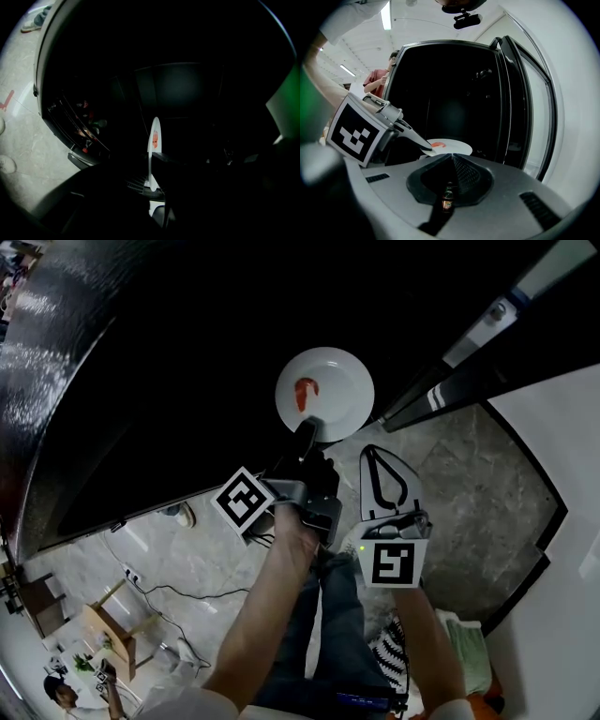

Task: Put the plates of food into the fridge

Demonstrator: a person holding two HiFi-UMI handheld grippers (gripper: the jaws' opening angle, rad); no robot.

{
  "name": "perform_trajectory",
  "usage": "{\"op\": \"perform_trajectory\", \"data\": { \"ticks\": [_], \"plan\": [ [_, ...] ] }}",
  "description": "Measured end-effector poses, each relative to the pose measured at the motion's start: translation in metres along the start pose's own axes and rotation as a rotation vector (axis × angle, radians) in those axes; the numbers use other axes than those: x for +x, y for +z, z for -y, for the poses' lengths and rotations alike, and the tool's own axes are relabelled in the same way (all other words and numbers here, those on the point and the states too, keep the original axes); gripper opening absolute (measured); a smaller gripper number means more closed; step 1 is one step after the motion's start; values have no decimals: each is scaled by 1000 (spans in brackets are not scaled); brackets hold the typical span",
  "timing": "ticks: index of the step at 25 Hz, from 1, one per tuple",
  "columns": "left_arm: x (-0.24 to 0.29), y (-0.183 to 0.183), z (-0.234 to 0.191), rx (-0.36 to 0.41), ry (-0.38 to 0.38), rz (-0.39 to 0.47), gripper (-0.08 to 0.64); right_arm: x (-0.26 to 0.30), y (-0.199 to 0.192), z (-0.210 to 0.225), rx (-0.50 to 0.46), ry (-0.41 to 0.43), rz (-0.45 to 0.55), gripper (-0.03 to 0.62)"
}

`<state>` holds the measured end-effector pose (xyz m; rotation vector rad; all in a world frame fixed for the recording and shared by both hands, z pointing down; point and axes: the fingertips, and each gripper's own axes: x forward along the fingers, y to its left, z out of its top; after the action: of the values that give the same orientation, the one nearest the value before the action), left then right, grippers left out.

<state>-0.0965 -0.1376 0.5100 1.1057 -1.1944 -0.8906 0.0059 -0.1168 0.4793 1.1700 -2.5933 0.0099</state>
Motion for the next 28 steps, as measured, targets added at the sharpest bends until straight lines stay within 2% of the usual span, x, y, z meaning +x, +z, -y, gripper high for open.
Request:
{"op": "perform_trajectory", "data": {
  "ticks": [8, 13, 23, 28],
  "plan": [
    [16, 2, -9, -10, -4, 3, 15, 14, 0, 13, -4, -53, 51, 9],
    [37, 0, -7, -30, 5, 3, 15, 24, -5, 25, -24, -39, 17, 9],
    [42, 5, -9, -18, 7, 22, 15, 31, 4, 22, -44, -36, 45, 9],
    [46, 7, -9, -42, 5, 40, 15, 35, 0, 22, -54, -39, 24, 9]
  ]
}}
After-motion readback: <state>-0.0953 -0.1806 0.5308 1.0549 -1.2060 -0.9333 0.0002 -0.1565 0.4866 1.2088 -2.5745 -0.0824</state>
